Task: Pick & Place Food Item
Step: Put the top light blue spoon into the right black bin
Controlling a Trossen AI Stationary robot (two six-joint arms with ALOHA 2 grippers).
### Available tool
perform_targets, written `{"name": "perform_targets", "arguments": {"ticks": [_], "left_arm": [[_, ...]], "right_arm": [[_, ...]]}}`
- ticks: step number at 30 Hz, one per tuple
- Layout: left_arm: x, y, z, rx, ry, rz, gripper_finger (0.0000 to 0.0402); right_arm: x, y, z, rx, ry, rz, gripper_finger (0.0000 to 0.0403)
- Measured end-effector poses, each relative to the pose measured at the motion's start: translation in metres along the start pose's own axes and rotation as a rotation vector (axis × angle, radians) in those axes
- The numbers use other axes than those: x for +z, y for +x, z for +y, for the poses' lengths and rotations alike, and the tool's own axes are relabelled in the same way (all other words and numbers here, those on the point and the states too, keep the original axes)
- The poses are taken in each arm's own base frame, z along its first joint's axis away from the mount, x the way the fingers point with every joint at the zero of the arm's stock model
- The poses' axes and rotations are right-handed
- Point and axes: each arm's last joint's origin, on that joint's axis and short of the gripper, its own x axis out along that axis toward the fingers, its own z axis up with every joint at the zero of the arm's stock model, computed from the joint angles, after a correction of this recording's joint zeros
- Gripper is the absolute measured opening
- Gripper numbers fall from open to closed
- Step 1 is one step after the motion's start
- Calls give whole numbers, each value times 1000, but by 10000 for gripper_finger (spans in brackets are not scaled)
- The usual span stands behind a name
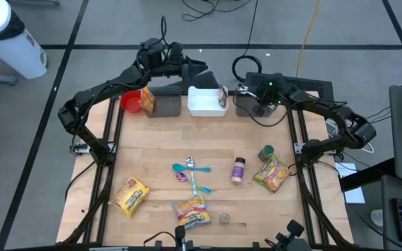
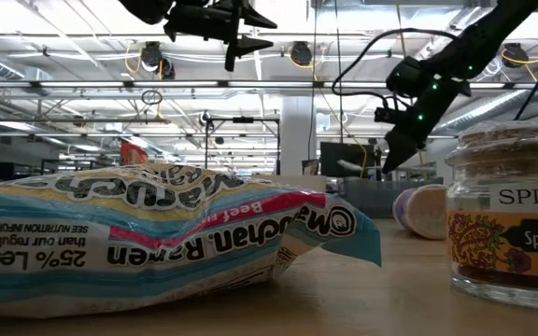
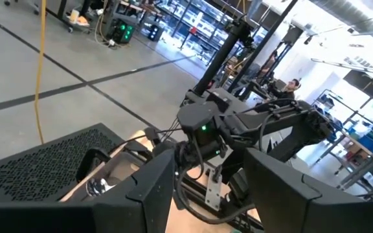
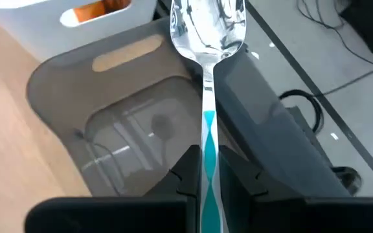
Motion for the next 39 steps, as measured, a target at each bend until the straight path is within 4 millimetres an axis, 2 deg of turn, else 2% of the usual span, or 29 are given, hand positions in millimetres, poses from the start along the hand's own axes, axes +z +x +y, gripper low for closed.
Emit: {"name": "perform_targets", "arguments": {"ticks": [5,13,39], "left_arm": [[0,0,0,2,0,-1,196],[-1,0,2,38,-14,-5,196],[-4,0,2,55,-44,18,196]], "right_arm": [[-9,5,-6,-19,-14,11,20],[-11,17,-12,10,-49,-14,20],[-31,54,-4,125,-25,96,20]]}}
